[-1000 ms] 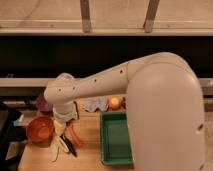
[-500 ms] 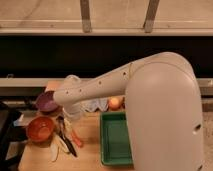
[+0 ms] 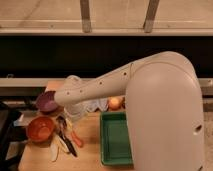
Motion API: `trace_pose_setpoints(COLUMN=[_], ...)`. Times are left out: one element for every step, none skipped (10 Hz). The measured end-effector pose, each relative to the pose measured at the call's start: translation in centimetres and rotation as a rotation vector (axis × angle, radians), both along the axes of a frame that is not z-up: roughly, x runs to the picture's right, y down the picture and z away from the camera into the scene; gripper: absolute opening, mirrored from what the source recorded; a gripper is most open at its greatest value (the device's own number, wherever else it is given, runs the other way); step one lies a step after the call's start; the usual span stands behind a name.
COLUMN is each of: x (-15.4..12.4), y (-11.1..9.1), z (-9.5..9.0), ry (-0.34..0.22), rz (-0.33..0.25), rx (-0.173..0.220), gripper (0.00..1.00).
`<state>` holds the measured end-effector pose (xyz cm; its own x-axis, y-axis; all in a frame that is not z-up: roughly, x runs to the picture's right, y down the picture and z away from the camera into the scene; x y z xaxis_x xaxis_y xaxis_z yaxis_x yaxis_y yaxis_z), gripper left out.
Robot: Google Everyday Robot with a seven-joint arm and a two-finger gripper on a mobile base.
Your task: Place pepper in purple bowl
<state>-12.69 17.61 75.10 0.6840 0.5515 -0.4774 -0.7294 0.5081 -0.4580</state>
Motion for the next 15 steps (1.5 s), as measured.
trace_pose_setpoints(x=[-0.3,-0.5,-0.8,-1.1,-0.7,-0.6,-0.5,-0.8,-0.7,-0.7,-1.0,-1.4,-1.5,-1.5,-1.9], y=[0.9,2.2,3.2,4.1,4.3,4.3,4.5,4.7,5.0,5.2,5.7,6.0,6.3,6.6,7.0], z=[0.4,1.0,1.4,1.9,2.2,2.2,2.3,2.4,2.9,3.1,3.3,3.4,3.6,3.7,3.9], ry=[0.004,0.012,0.018,0.022,0.038,0.051,0.081,0.093,0.108,0.116,0.122,0.122,0.124,0.126,0.119], rz=[-0.003,-0.010,-0.013,-0.010,-0.010,-0.012,-0.027,-0.040,-0.049,-0.054,-0.061,-0.065,-0.065,-0.059,-0.050], rx=[-0.021,-0.043,-0.059,-0.073,-0.078,-0.081,-0.076,-0.075,-0.078,-0.081,-0.088,-0.093,-0.100,-0.111,-0.122], gripper=[0.70,0.70,0.70,0.70,0.70,0.70,0.70,0.70,0.70,0.70,0.70,0.70,0.70,0.70,0.70])
